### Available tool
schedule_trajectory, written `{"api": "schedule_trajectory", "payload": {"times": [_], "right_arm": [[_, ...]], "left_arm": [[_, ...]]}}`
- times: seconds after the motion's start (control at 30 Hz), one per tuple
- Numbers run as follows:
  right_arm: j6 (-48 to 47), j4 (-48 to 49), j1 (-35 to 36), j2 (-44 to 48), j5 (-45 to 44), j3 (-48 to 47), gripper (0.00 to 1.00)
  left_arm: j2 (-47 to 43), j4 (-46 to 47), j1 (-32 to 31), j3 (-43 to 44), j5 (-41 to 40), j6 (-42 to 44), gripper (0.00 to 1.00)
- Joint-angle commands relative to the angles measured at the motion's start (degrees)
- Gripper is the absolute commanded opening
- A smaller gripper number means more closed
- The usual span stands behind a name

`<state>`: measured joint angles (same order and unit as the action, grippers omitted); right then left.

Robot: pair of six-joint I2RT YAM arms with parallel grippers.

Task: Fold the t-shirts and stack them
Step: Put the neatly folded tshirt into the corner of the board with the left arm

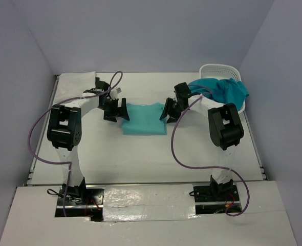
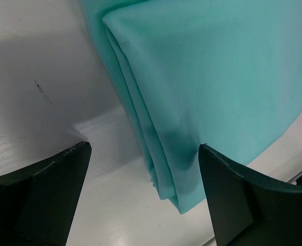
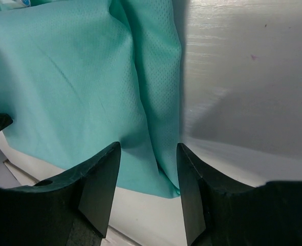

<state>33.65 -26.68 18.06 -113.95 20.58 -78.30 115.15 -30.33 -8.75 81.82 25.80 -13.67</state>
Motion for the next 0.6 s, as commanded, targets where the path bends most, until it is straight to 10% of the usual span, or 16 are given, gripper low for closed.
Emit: {"api": "schedule_trajectory", "payload": {"times": [0.0,0.4,0.5,0.57], "right_arm": [[0.98,2.24,0.66,-0.39,-0.10,0.87,0.55],[4.14,8.13,0.83,-0.05,2.54,6.93,0.53],[4.23,9.10,0.83,0.57,3.15,7.55,0.52],[4.41,8.84,0.48,0.92,3.59,7.38,0.53]], "left_arm": [[2.09,2.20,-0.30,-1.05,0.12,-4.25,0.99],[13.33,7.74,-0.91,-2.55,11.55,-9.45,0.49],[13.78,6.86,-0.56,-0.53,12.52,-8.57,0.06],[13.70,5.64,-0.21,1.66,11.64,-6.56,0.00]]}}
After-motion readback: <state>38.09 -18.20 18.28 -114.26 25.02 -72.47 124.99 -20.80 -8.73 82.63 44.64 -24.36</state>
